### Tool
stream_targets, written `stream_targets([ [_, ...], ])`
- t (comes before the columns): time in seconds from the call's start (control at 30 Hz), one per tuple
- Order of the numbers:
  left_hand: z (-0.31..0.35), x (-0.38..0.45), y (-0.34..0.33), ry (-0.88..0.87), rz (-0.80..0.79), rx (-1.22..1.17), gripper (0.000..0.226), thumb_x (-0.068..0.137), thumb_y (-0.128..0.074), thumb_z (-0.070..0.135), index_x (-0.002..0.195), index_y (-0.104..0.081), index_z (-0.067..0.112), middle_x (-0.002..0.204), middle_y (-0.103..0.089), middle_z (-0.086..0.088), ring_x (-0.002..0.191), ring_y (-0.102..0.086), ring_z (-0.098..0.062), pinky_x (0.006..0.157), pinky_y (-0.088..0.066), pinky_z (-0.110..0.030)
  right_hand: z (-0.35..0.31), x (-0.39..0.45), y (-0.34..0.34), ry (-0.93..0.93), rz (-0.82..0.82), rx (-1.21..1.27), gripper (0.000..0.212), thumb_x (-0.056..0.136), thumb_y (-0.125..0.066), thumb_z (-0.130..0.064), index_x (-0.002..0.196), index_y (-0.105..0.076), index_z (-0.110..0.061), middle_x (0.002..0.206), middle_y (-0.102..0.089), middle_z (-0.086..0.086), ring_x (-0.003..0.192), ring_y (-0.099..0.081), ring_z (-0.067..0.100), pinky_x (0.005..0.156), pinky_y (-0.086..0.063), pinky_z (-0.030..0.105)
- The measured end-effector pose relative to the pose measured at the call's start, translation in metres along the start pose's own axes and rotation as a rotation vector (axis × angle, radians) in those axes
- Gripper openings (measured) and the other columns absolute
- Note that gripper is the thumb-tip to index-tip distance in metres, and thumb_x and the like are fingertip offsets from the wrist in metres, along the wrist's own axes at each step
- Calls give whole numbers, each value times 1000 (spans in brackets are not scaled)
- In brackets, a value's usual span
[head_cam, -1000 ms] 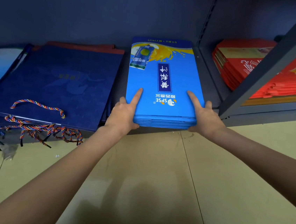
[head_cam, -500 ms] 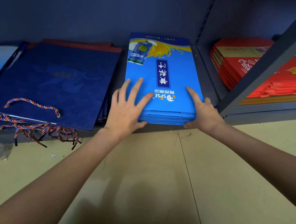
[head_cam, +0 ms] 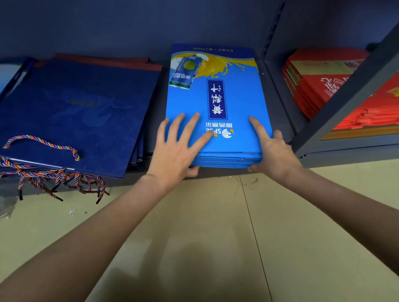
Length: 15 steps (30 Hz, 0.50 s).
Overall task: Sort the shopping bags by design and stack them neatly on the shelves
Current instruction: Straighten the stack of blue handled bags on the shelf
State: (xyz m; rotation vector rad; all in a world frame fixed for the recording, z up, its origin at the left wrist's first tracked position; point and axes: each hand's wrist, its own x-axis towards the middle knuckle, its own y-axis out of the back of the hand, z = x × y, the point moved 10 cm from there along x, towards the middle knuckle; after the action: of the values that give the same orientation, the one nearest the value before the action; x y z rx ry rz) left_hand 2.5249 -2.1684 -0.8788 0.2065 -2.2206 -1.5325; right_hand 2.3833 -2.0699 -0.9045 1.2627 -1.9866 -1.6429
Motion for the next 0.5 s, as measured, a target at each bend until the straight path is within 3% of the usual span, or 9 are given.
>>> stream_targets([
  [0.1,-6,-4,-11,64,-105,-62,102,44,-85,48,132,-36,29,143,-42,-17,122,-46,-44,95,-41,-56,1,-1,-2,-3,4,6,110,77,-75,-13,147,5,-42,122,-30,14,79,-48,28,83,-47,42],
  [0.23,-35,-15,-27,334,-323,-419,110,70,-79,36,149,-3,37,156,3,-16,136,-22,-39,96,-42,-48,2,0,-2,11,-3,11,110,77,-75,-13,147,5,-41,122,-29,14,78,-47,28,81,-47,39],
  [0.27,-41,-20,-32,394,-401,-534,111,73,-78,32,149,2,36,156,3,-16,134,-24,-37,97,-40,-46,2,1,-1,13,-7,15,110,77,-75,-13,147,5,-41,122,-29,14,79,-49,28,80,-48,39],
  [0.37,-46,-26,-35,435,-517,-729,112,76,-76,24,149,8,36,135,-39,-14,115,-47,-34,94,-41,-40,3,3,-2,7,-22,33,111,76,-76,-12,147,4,-43,121,-30,13,80,-51,30,77,-47,37],
  [0.5,-39,-24,-35,422,-586,-576,113,80,-73,24,148,16,30,114,-50,-15,102,-55,-33,87,-44,-38,4,3,-3,-4,-27,43,112,75,-76,-13,146,4,-45,120,-32,13,86,-54,32,80,-48,39],
])
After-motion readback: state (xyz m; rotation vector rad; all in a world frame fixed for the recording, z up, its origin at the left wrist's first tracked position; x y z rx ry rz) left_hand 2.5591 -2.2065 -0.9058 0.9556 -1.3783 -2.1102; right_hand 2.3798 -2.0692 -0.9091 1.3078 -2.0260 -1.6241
